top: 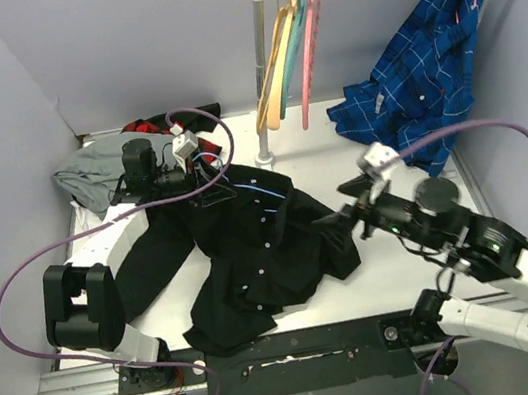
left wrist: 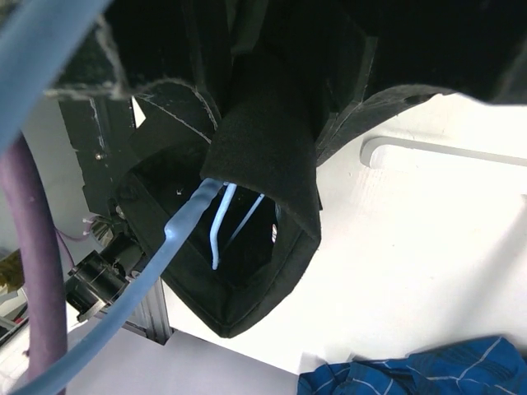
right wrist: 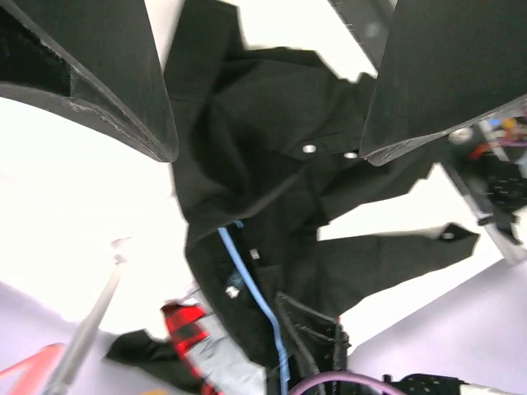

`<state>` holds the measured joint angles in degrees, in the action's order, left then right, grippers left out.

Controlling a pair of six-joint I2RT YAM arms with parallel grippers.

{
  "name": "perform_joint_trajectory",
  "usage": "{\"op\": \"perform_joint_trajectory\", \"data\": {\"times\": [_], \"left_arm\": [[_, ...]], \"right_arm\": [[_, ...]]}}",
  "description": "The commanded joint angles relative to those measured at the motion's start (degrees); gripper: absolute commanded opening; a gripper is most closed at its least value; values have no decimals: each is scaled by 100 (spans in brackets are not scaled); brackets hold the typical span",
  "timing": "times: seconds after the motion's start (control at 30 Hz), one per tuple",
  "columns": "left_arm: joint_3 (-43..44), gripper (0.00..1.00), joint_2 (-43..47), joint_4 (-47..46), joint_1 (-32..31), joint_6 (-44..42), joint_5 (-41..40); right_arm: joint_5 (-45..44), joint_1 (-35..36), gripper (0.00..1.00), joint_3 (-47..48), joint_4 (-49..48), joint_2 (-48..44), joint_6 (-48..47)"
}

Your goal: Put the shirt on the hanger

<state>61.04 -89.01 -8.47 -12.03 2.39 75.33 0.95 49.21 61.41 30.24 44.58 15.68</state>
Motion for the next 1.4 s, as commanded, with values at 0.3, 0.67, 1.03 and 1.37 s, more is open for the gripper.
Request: {"op": "perform_joint_trajectory", "data": {"times": [0.3,0.67,1.03,1.37], "left_arm": [[349,0,317,869,-61,-1121,245],[276,0,420,1059,-115,-1357,120],[407,0,424,1396,-167,-1479,137],[422,0,439,1433,-209,-1491,138]], "right_arm": [[2710,-2867,98,-686,-734,497,-2366],[5822,-3739,98,-698,-1756,1677,-1442],[5618,-3462,98,-1139,-2502,2413,-1886],[5225,-3143,85,-977,-1942,2889,-2439]]}}
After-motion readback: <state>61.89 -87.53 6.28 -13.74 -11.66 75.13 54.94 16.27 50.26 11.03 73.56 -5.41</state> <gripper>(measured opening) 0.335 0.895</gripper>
